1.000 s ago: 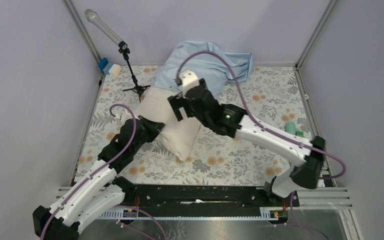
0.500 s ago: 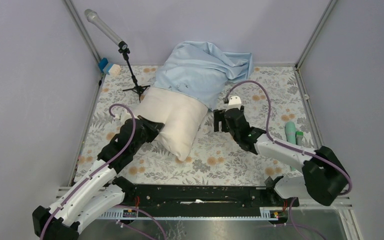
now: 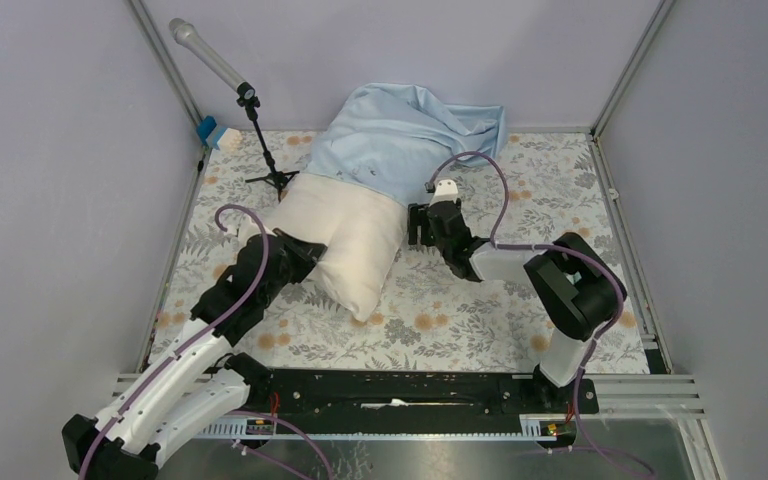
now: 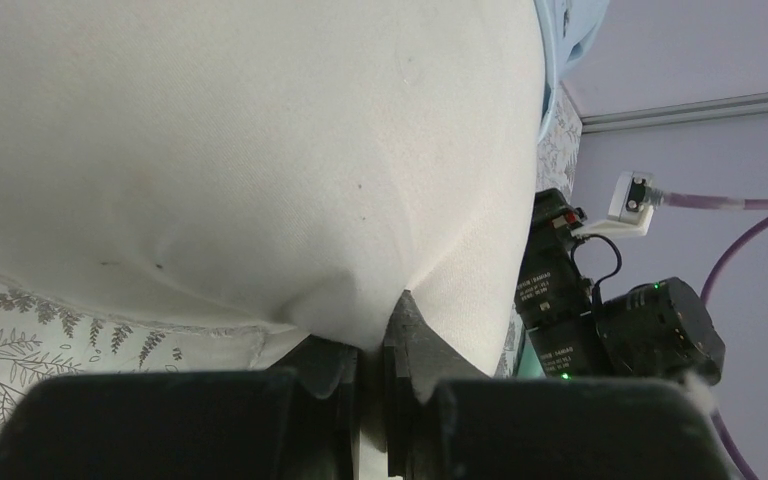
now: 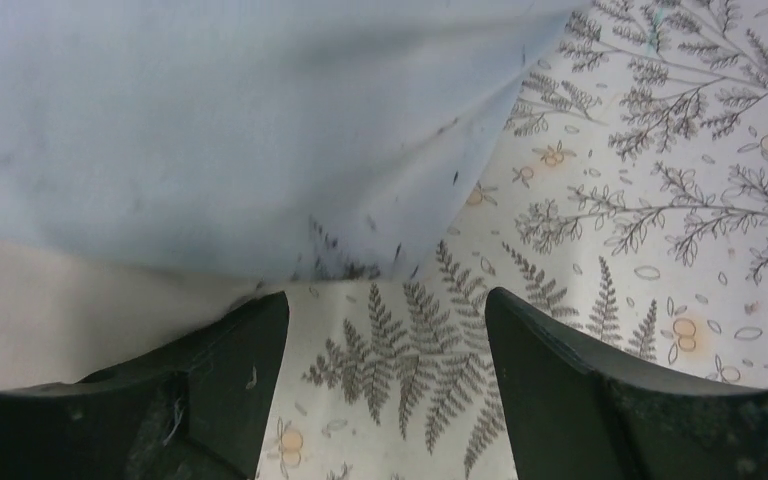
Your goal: Put the pillow into the pillowcase
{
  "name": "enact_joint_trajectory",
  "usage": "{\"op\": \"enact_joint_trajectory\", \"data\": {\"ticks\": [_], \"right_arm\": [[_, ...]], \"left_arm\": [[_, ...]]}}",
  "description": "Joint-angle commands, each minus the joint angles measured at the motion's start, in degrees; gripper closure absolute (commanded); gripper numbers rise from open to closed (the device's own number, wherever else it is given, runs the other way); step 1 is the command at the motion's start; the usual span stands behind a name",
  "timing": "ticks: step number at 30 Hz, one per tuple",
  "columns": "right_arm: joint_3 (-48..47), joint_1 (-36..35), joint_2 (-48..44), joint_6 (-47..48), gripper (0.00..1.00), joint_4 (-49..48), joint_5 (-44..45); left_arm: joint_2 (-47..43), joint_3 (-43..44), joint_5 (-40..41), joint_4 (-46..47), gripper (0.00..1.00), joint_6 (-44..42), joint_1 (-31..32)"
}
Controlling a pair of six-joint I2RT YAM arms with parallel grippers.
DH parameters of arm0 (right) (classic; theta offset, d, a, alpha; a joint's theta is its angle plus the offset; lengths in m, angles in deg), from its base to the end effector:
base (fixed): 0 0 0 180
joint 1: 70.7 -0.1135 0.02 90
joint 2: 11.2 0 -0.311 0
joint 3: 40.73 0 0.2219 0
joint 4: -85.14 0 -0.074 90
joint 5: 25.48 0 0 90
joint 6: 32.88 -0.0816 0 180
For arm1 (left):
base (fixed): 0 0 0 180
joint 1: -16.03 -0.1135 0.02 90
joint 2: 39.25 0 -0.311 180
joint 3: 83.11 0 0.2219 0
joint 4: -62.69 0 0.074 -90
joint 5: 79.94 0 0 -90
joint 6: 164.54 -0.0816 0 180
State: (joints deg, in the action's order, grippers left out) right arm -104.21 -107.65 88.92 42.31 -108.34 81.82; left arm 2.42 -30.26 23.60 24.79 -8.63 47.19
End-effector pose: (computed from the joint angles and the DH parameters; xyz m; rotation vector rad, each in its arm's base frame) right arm 0.3281 0.2165 0.2275 -0.1830 1.9589 0.2959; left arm 0.1317 -0.0573 0.2943 -0.7807 1.9759 -0.8118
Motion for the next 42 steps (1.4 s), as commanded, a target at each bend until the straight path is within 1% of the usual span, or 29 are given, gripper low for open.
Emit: {"op": "enact_joint_trajectory", "data": {"ticks": [1,3,6,8,10,12,13,14,16,17,19,21,22,24,26,28,31,33,36,37,40,41,42], "right_arm": [[-5.07,0.30,3.53,1.21,0.21,-5.12,7.29],[-7.30,0.37,5.60,1.89,0.22,-3.87,9.72],[-9.22,0.39,8.09,2.61,0.25,-4.14,9.82],[-10.24,0.32,9.45,2.87,0.29,-4.33,10.21],[-11.34,0.39,10.66,3.67,0.38,-4.51,11.17],[-11.87,0.38,10.78,5.16,0.50,-4.43,12.65],[-11.76,0.36,10.06,5.75,0.60,-4.06,13.91],[-11.38,0.31,8.77,6.14,0.72,-3.44,15.07],[-10.62,0.07,4.79,6.80,0.94,-1.21,15.95],[-10.16,-0.58,2.01,7.68,1.00,-0.10,16.22],[-9.68,-2.86,-5.61,10.18,1.00,2.74,16.86],[-10.99,-6.19,-13.09,11.83,1.00,7.25,14.70],[-12.39,-9.06,-16.77,12.59,1.00,9.58,13.92],[-16.12,-12.45,-22.49,12.53,1.00,14.23,9.65],[-21.37,-14.66,-25.70,12.20,1.00,18.27,4.23],[-27.40,-15.08,-26.45,11.50,1.00,22.33,-1.81],[-37.49,-15.08,-22.88,13.10,1.00,28.29,-6.39],[-46.76,-15.00,-18.67,13.45,1.00,34.35,-8.40],[-56.96,-14.89,-13.05,12.26,1.00,39.71,-11.63],[-60.15,-14.83,-10.98,11.69,1.00,41.77,-12.48],[-69.65,-14.45,-3.57,10.20,1.00,47.90,-13.02],[-72.01,-13.81,-1.39,9.78,1.00,49.77,-13.36],[-73.17,-13.01,0.70,9.09,1.00,50.80,-14.47]], "left_arm": [[-1.30,4.94,1.13,4.37,1.00,-1.43,0.04],[-1.33,5.33,0.93,3.72,1.00,-1.65,0.04],[-1.56,5.91,1.03,2.90,1.00,-1.98,0.04],[-1.56,6.43,1.30,2.34,1.00,-2.16,0.04],[-1.37,6.95,1.30,2.06,1.00,-2.27,0.04],[-0.91,7.62,1.43,1.44,1.00,-2.45,0.04],[-0.67,8.06,1.53,1.11,1.00,-2.64,0.02],[-0.28,8.48,1.53,0.97,1.00,-3.11,0.04],[0.47,9.70,1.69,0.91,1.00,-4.36,0.04],[0.98,10.39,1.58,1.40,1.00,-5.40,0.04],[2.48,12.41,1.39,1.88,1.00,-7.94,0.04],[4.11,15.21,1.46,2.47,1.00,-9.75,0.04],[4.86,16.37,1.41,2.83,1.00,-10.49,0.04],[6.38,18.99,1.23,3.30,1.00,-11.94,0.04],[7.78,22.24,0.74,3.04,1.00,-13.50,0.04],[8.67,25.22,0.28,2.23,1.00,-14.02,0.04],[8.85,27.63,-1.84,1.02,1.00,-12.31,0.20],[7.66,26.76,-3.52,1.03,1.00,-9.85,0.41],[5.39,23.78,-5.94,1.04,1.00,-6.15,0.69],[4.70,22.75,-7.11,1.10,0.95,-5.32,0.74],[3.73,21.62,-10.32,-0.36,0.72,-5.81,0.70],[3.24,21.84,-10.40,-1.28,0.61,-6.96,0.74],[2.77,22.66,-9.75,-2.69,0.47,-8.54,0.75]]}}
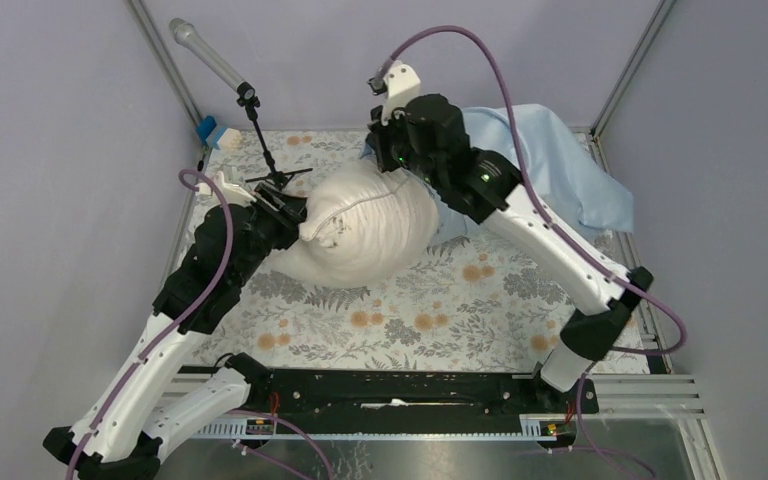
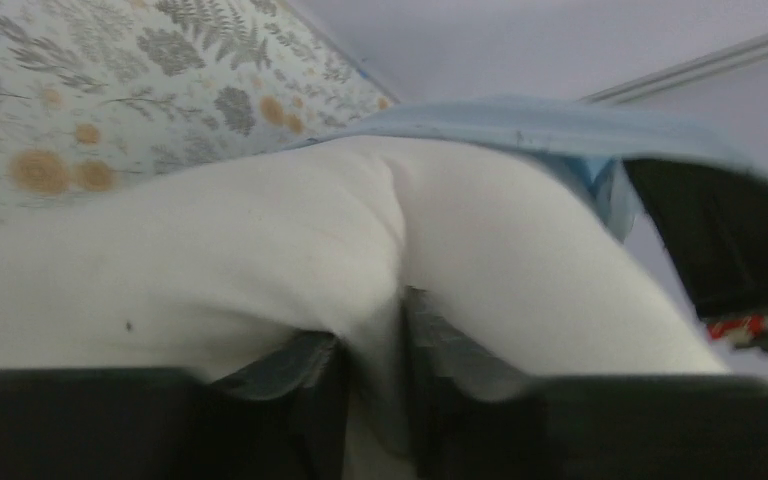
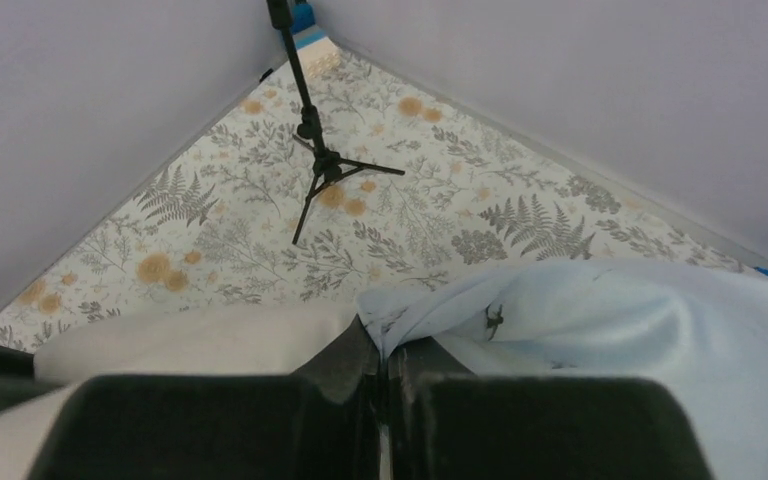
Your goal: Put the pillow into the pillowcase
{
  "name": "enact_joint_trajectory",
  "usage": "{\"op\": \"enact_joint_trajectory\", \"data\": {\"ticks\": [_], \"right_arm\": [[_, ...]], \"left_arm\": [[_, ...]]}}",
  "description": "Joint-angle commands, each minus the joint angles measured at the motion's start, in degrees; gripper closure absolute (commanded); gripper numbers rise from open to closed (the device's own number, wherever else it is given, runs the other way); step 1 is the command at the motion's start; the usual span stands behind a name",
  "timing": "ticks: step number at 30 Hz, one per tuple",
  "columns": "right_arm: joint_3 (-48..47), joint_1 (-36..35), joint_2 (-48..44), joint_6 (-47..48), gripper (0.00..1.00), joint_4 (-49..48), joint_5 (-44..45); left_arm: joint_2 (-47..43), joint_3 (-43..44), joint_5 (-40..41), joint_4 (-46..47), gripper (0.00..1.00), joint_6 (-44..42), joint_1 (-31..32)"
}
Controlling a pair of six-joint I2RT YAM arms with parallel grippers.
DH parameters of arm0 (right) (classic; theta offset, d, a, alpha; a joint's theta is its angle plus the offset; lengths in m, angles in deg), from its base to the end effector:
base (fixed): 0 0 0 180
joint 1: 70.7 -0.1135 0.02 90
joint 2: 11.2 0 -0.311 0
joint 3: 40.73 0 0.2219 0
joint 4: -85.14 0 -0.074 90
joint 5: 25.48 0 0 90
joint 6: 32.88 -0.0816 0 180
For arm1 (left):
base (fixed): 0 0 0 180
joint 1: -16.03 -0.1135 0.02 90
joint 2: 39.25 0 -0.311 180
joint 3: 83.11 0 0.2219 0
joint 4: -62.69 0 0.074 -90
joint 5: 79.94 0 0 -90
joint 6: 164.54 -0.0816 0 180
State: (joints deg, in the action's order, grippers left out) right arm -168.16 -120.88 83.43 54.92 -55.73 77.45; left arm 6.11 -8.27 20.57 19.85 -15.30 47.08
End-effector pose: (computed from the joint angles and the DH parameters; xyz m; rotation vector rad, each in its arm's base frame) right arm 0.2601 0.2834 0.5268 -0.5318 1.6178 0.4971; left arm 0.1316 -0.0619 0.4084 -0.5969 1.8098 -0.9416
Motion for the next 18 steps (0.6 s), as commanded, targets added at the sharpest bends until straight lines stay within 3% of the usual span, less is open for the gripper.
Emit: {"op": "enact_joint_trajectory", "data": {"ticks": [1,4,9,13,18], "right_arm": [[-9.36,1.41,7.91,-4.97,1.00,-1.57,-11.90],[-6.95,5.42,12.50,-9.56,1.00,-2.98,-17.59],[-2.16,9.00,18.74,-14.85,1.00,-8.99,-22.14],[-5.35,9.23,24.30,-16.41,1.00,-8.94,-22.09],[-9.84,9.27,28.28,-18.23,1.00,-7.79,-21.15]], "left_arm": [[-1.36,1.80,-5.56,-0.10,0.38,-3.62,0.83],[-1.73,6.98,-0.87,-5.87,0.19,-10.53,0.77],[-0.13,17.15,7.96,-13.93,0.03,-21.64,0.77],[1.03,22.14,11.08,-16.91,0.01,-26.50,0.77],[1.78,19.77,4.45,-19.27,0.01,-24.92,0.77]]}}
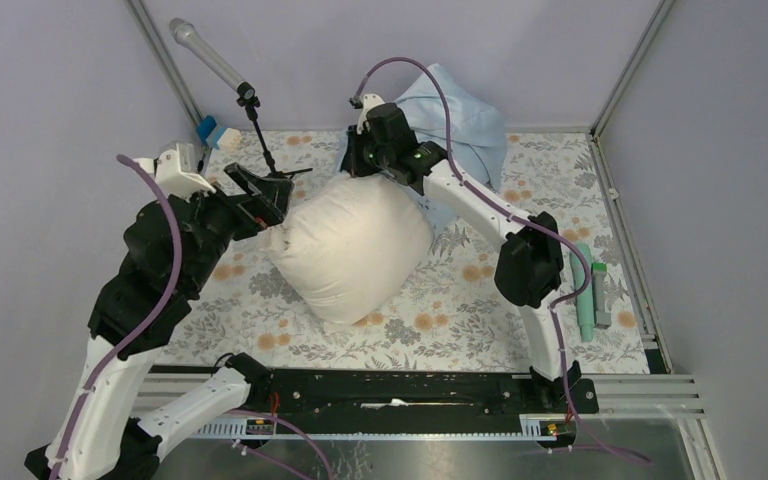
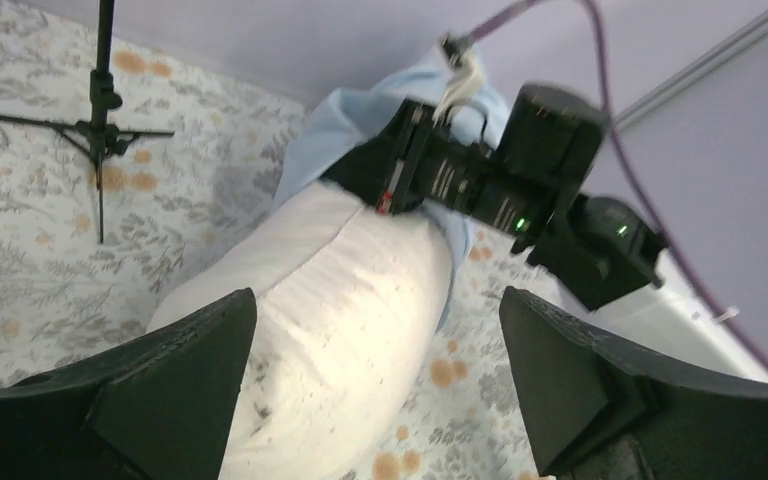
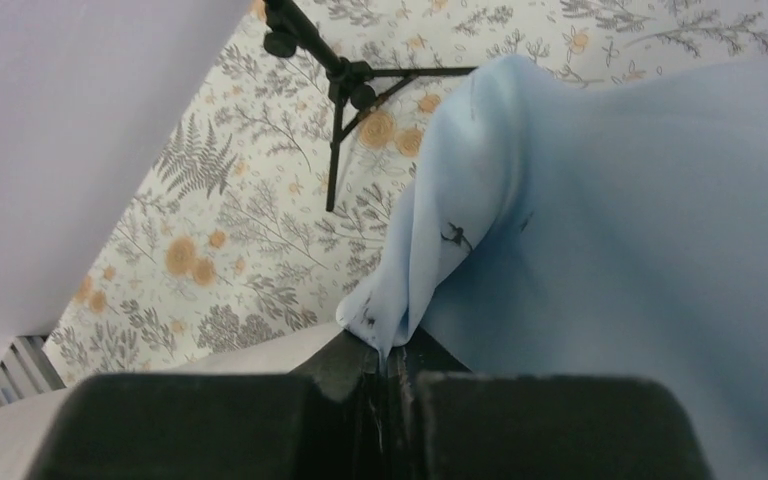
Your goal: Put the pillow into the pillowcase
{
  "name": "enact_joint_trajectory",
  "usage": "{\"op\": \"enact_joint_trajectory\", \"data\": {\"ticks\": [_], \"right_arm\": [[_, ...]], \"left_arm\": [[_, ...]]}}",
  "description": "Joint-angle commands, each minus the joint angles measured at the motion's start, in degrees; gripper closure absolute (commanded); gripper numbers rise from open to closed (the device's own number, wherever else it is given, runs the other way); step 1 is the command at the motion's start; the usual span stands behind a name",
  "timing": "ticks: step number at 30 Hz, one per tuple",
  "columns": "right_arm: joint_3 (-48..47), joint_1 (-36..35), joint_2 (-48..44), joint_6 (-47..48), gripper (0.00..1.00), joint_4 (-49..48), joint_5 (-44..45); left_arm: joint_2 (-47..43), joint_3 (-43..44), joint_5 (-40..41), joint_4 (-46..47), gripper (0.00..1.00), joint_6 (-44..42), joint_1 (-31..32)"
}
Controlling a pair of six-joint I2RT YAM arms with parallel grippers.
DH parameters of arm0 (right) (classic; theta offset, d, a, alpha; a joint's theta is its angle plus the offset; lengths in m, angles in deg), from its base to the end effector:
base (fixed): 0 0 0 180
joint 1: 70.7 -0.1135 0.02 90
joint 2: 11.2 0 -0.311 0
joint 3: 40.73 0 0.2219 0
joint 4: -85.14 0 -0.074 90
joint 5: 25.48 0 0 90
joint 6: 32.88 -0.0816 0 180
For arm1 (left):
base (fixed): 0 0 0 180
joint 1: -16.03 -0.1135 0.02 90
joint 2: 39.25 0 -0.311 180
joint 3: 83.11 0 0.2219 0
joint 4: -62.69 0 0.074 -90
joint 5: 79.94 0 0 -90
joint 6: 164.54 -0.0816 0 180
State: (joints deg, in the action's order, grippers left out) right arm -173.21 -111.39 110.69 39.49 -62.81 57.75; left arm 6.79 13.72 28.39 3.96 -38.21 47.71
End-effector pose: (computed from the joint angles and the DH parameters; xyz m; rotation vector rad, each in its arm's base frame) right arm 0.4083 0.3637 0.3616 -0.4845 1.9670 0.7766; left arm 0.0938 -0.0277 0.4884 -0.3117 1.7121 -0.6082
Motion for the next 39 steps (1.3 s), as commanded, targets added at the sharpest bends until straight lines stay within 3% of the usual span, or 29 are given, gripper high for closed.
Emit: {"op": "enact_joint_trajectory", "data": {"ticks": [1,5,11,16,17,21,23,24,25,28,32,39], "right_arm": [[-5.42,-0.26,1.29,-3.10,1.00,-0.70,-1.18],[-8.38,-0.17,1.91,-3.97,1.00,0.39,1.16],[-21.79,-0.20,7.48,-5.40,1.00,7.12,1.80],[-23.15,-0.63,5.37,-6.10,0.87,7.87,0.38],[-23.13,-0.82,4.54,-5.43,0.81,8.52,0.73],[-21.04,-1.93,-0.31,-0.83,0.43,11.90,4.58],[-16.56,-2.36,-4.92,2.06,0.21,11.57,8.85],[-13.45,-2.38,-7.28,3.53,0.04,11.07,10.75],[-9.93,-2.41,-9.52,4.88,0.01,10.25,13.00],[1.16,-2.43,-14.73,10.41,0.00,5.83,18.89],[14.17,-2.39,-18.36,16.53,0.00,-1.43,20.15],[22.09,-2.40,-17.45,25.96,0.00,-8.07,17.52]], "left_arm": [[0.70,-4.21,-4.43,-3.67,0.01,-1.23,0.12],[-2.05,-11.87,-3.32,-6.47,0.01,2.58,0.13],[-6.51,-20.73,-1.73,-6.49,0.01,5.69,0.13],[-6.48,-30.63,-2.12,2.59,0.01,8.66,0.13],[-6.73,-32.80,-0.89,4.66,0.01,9.12,0.09],[-6.64,-39.68,4.33,11.53,0.08,10.15,0.07],[-6.00,-41.28,6.89,12.82,0.12,10.48,-0.11],[-5.79,-41.91,7.73,13.28,0.15,10.74,-0.19],[-5.73,-42.41,8.56,13.60,0.17,11.15,-0.32],[-6.48,-44.15,8.84,15.22,0.21,11.90,-0.63],[-7.11,-45.50,7.62,15.75,0.22,12.47,-0.92],[-8.54,-45.03,5.43,12.86,0.19,12.80,-1.35]]}}
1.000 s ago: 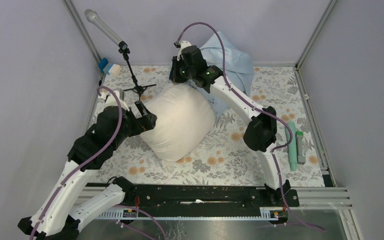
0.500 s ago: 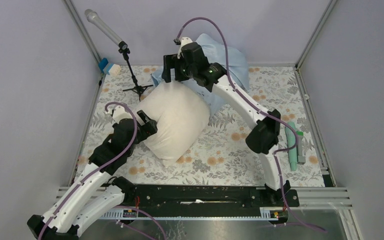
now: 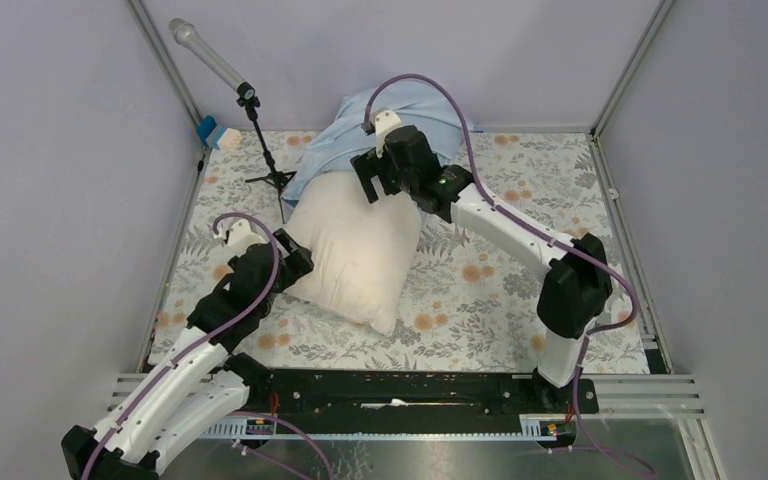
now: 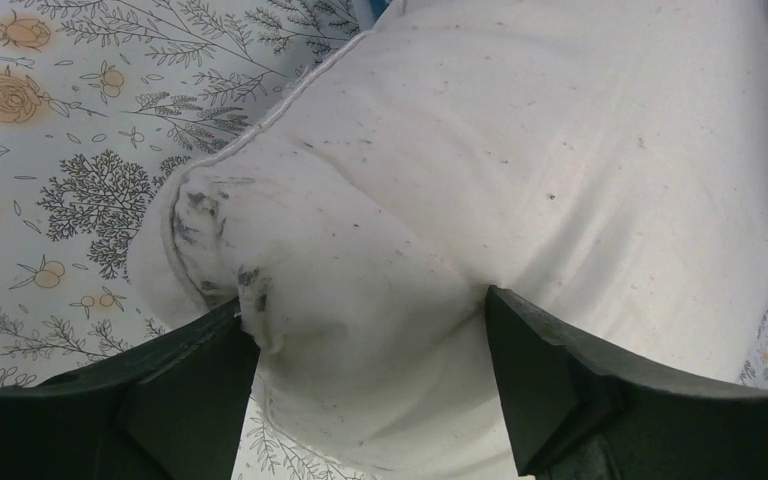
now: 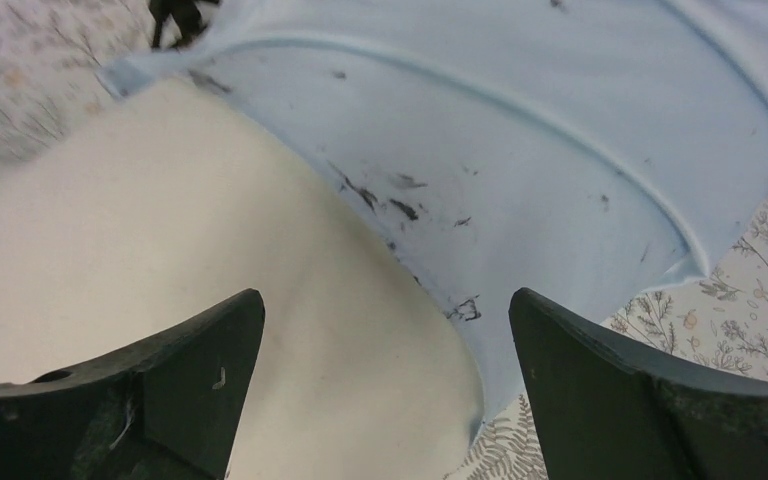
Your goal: Put the pillow into the pillowcase
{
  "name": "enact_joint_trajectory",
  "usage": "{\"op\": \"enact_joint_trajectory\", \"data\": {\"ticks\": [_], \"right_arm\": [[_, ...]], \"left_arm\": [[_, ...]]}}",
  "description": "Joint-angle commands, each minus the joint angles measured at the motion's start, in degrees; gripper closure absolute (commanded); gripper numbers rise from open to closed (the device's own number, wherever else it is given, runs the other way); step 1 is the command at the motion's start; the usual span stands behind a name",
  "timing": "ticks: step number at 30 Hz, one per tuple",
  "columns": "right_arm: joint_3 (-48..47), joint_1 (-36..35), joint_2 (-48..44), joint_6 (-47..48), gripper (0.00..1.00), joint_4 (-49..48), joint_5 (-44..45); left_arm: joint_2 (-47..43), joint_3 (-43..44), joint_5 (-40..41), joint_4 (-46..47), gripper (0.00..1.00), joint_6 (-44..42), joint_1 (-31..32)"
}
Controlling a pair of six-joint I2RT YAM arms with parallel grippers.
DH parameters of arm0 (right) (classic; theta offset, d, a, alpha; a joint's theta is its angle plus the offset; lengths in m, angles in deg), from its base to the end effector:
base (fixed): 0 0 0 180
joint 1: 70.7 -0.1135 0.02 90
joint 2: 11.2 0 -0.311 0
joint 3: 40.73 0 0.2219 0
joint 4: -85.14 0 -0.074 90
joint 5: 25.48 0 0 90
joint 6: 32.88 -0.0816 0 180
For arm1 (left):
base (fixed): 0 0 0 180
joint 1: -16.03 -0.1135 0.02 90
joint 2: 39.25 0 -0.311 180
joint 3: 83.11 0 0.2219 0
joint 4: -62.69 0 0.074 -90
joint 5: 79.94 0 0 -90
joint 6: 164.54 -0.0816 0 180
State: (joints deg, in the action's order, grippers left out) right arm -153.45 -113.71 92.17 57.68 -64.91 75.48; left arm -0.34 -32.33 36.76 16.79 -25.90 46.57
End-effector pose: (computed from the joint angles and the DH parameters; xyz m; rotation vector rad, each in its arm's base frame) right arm 0.3434 0.2991 0.3979 -0.5977 1.8414 0.3115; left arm 0.1193 -0.0278 0.2723 -0.5903 2.0270 -0.3263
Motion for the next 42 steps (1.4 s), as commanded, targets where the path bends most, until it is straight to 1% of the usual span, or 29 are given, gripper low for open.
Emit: {"op": "enact_joint_trajectory", "data": {"ticks": [1,2,4,7,9,11,12,15,17,20,23,24,25,26,29,31,33,35,36,38,39,40,42], "right_arm": [[3.08,-0.07,1.19,8.92,0.01,-6.57,-0.28],[3.72,-0.13,1.36,10.06,0.01,-7.07,-0.40],[4.56,-0.11,1.84,11.79,0.02,-8.56,0.73],[4.13,-0.08,3.28,13.75,0.04,-9.57,3.22],[3.53,-0.11,4.70,14.42,0.07,-10.58,6.19],[2.25,-0.13,6.13,14.96,0.16,-11.13,8.32],[1.84,-0.13,6.93,15.07,0.22,-11.26,9.02],[-0.37,-0.21,9.34,15.44,0.37,-10.53,9.45],[-0.82,-0.16,9.82,15.12,0.45,-10.62,10.67],[-0.41,-0.32,8.77,13.75,0.61,-11.08,11.80],[0.24,-0.84,6.91,13.79,0.75,-11.58,12.95],[0.20,-0.97,6.50,13.86,0.84,-11.58,13.24],[-0.05,-1.06,6.31,13.86,0.99,-11.25,13.88],[-0.73,-1.12,6.17,13.60,1.00,-10.27,14.34],[-2.17,-2.22,4.02,11.63,1.00,-6.02,14.08],[-1.26,-4.46,0.64,10.22,1.00,-4.37,13.54],[-1.17,-7.42,-2.64,6.97,1.00,-0.76,11.36],[0.64,-10.55,-6.76,1.80,1.00,1.55,6.51],[3.82,-12.07,-9.32,-1.61,1.00,1.11,3.54],[11.81,-13.11,-14.26,-7.34,1.00,-2.54,-2.57],[15.79,-13.13,-16.41,-9.50,1.00,-4.17,-3.96],[19.27,-13.09,-17.76,-10.51,1.00,-5.04,-3.86],[24.07,-12.97,-18.63,-10.57,1.00,-4.19,-0.58]], "left_arm": [[-1.85,1.56,-3.68,-0.99,0.15,0.49,-0.22],[-2.32,2.42,-4.78,-2.30,0.11,0.49,-0.22],[-2.97,4.30,-7.45,-5.49,0.07,0.81,-0.22],[-3.46,7.47,-11.29,-11.24,0.02,1.26,-0.27],[-4.19,9.24,-13.33,-13.68,0.01,1.41,-0.22],[-4.79,10.32,-15.91,-15.57,0.01,1.78,-0.22],[-5.08,10.51,-17.34,-16.30,0.01,2.45,-0.22],[-6.28,9.32,-21.55,-16.52,0.01,4.60,-0.22],[-6.35,7.10,-25.59,-15.52,0.01,6.09,-0.22],[-6.62,3.42,-30.94,-12.44,0.01,9.11,-0.27],[-7.39,1.65,-31.58,-11.09,0.01,11.18,-0.24],[-7.38,1.46,-31.32,-11.01,0.01,11.41,-0.23],[-7.24,1.27,-31.01,-10.94,0.01,11.58,-0.27],[-6.96,1.13,-30.75,-10.75,0.01,11.71,-0.23],[-5.78,-0.94,-29.59,-7.71,0.01,12.33,-0.22],[-4.06,-4.30,-28.95,-0.74,0.01,13.96,-0.23],[-0.96,-8.50,-29.15,8.95,0.01,17.09,-0.22],[3.30,-11.86,-28.07,19.83,0.06,20.70,-0.22],[5.66,-13.05,-27.17,25.15,0.09,22.25,-0.22],[9.96,-13.77,-23.43,32.71,0.20,24.59,-0.15],[11.58,-13.36,-22.32,35.13,0.27,25.25,-0.19],[12.93,-12.52,-20.66,36.73,0.37,25.38,-0.21],[14.32,-10.05,-18.38,36.78,0.59,24.32,-0.22]]}}
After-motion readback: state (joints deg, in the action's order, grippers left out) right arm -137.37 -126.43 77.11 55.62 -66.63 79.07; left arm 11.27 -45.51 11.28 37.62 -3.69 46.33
